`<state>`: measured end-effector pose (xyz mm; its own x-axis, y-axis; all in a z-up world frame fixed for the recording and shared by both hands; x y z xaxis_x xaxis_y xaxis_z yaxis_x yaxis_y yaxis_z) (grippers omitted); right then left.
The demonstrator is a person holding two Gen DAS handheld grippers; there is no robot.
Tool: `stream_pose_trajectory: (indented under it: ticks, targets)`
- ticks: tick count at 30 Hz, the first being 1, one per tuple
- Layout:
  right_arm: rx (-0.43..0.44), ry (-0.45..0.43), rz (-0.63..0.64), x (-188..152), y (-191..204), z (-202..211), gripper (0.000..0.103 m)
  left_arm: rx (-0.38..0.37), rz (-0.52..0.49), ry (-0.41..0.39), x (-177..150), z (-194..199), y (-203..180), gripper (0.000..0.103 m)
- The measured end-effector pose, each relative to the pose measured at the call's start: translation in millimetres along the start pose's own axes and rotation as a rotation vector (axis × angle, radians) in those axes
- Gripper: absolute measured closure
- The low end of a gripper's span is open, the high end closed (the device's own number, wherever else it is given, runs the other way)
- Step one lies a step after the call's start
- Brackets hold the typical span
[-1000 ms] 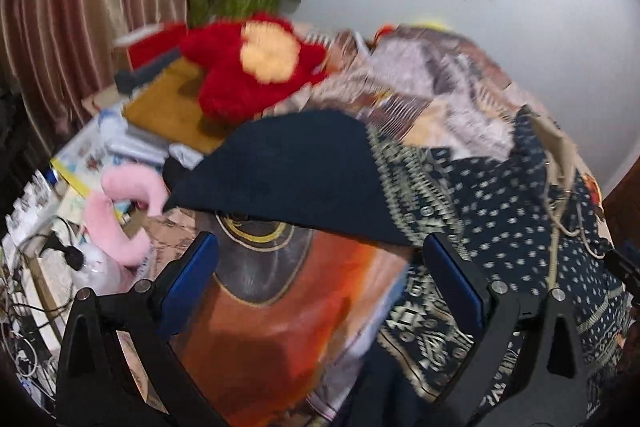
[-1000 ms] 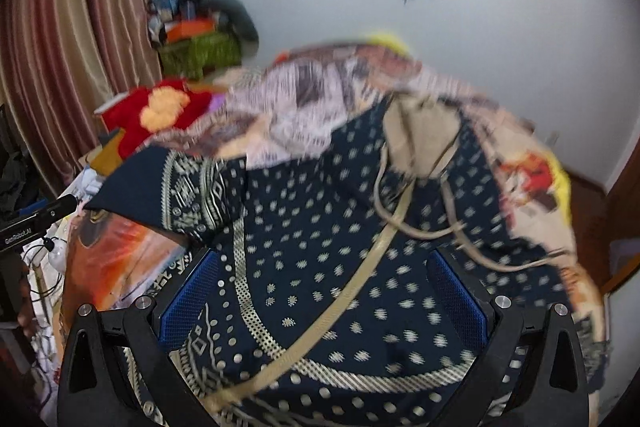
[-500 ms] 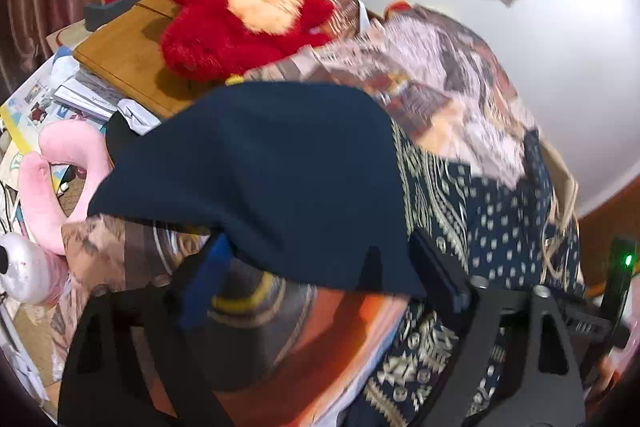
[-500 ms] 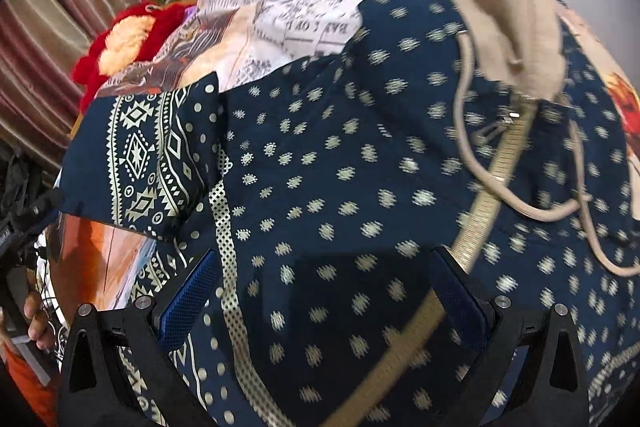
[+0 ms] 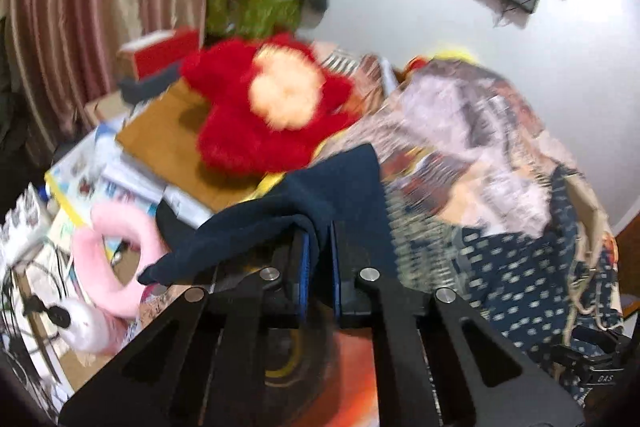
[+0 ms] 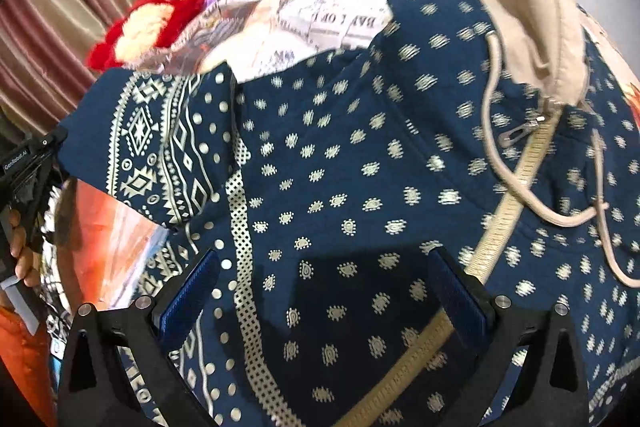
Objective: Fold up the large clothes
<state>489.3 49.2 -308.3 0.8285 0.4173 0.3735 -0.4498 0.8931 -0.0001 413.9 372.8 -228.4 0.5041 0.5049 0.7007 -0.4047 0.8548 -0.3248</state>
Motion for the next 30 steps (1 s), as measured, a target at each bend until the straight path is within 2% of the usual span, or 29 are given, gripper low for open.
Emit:
stream_pose_trajectory:
  ticks: [4, 6, 9, 12, 15, 18, 21, 24, 27, 29, 30]
  targets:
    - [0.018, -0.04, -0.037, 3, -17, 26, 0.0, -0.038, -0.102, -0.062, 20, 21, -50, 0.095]
    - [0.025, -0.06, -0.06, 2, -30, 42, 0.0, -0.074, -0.166, -0.09, 28, 32, -87, 0.095]
    - [0.023, -0.083, -0.091, -5, -53, 62, 0.0, -0.132, -0.239, -0.102, 30, 37, -138, 0.095]
    - [0.006, -0.109, -0.116, -15, -81, 80, 0.0, -0.204, -0.325, -0.077, 16, 34, -196, 0.095]
    - [-0.008, -0.129, -0.146, -26, -108, 97, 0.0, -0.275, -0.407, -0.004, -19, 17, -250, 0.095]
    - [-0.01, -0.13, -0.191, -41, -134, 109, 0.0, -0.33, -0.453, 0.13, -65, -11, -285, 0.095]
    - [-0.015, -0.11, -0.225, -55, -157, 114, 0.0, -0.344, -0.476, 0.299, -119, -43, -301, 0.095]
    - [-0.031, -0.091, -0.236, -67, -174, 113, 0.0, -0.337, -0.512, 0.417, -166, -62, -304, 0.095]
    - [-0.038, -0.077, -0.238, -78, -185, 109, 0.0, -0.31, -0.587, 0.455, -194, -59, -299, 0.094]
    - [-0.041, -0.07, -0.234, -81, -185, 107, 0.0, -0.305, -0.618, 0.454, -198, -53, -295, 0.09]
    - [-0.043, -0.069, -0.229, -80, -184, 105, 0.0, -0.315, -0.617, 0.453, -197, -47, -290, 0.084]
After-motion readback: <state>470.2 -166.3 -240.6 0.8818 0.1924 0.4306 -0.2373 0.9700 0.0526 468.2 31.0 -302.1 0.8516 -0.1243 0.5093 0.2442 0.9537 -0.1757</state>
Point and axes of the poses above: each gripper's, at about its wrist camera, not at the fingertips, and z roughly against the way its jaws point, y to its left, x to its top, the point moved 9 cm from there along -z, roughly the way its jaws point, and after that the axes turned 12 degrees about -x, right-handed, at the moved point
